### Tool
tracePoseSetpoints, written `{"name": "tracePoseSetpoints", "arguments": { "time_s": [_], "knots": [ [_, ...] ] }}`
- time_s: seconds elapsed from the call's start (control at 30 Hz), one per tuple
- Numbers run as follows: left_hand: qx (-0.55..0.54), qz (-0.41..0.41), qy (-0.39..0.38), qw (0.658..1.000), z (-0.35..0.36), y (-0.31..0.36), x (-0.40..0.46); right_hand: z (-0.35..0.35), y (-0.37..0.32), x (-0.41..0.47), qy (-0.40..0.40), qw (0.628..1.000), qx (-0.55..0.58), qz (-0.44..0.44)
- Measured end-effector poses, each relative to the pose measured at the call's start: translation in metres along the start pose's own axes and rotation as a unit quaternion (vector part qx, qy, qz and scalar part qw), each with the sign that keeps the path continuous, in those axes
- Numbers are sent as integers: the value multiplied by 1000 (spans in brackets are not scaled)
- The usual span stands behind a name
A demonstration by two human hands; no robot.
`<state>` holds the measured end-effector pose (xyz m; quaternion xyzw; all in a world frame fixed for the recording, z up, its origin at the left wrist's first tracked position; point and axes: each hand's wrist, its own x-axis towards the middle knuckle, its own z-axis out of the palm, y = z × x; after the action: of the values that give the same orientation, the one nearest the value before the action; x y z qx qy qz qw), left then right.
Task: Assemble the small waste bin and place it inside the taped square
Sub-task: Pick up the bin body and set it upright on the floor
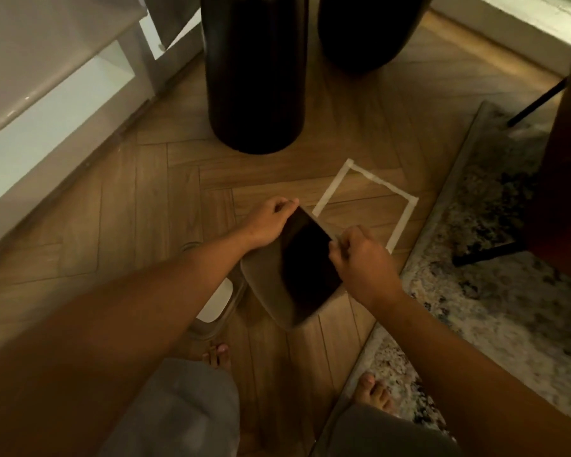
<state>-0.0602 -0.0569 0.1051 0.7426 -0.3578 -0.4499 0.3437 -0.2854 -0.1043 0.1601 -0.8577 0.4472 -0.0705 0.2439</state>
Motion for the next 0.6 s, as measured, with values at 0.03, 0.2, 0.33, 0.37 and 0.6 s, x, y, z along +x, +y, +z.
{"name": "tracePoseSetpoints", "arguments": {
  "time_s": [0.03, 0.2, 0.33, 0.37, 0.6],
  "knots": [
    [5, 6, -3, 1000, 1, 6, -3, -5, 4, -2, 6, 1000, 7, 10],
    [21, 23, -16, 999, 1, 25, -27, -29, 18, -19, 21, 995, 61, 71],
    [44, 3, -26, 999, -8, 18, -42, -41, 19, -28, 43, 985, 137, 96],
    [47, -12, -28, 998, -11, 16, -46, -44, 19, -29, 56, 982, 149, 103],
    [3, -18, 18, 1000, -7, 23, -74, -50, 23, -34, 112, 951, 226, 176]
  ]
}}
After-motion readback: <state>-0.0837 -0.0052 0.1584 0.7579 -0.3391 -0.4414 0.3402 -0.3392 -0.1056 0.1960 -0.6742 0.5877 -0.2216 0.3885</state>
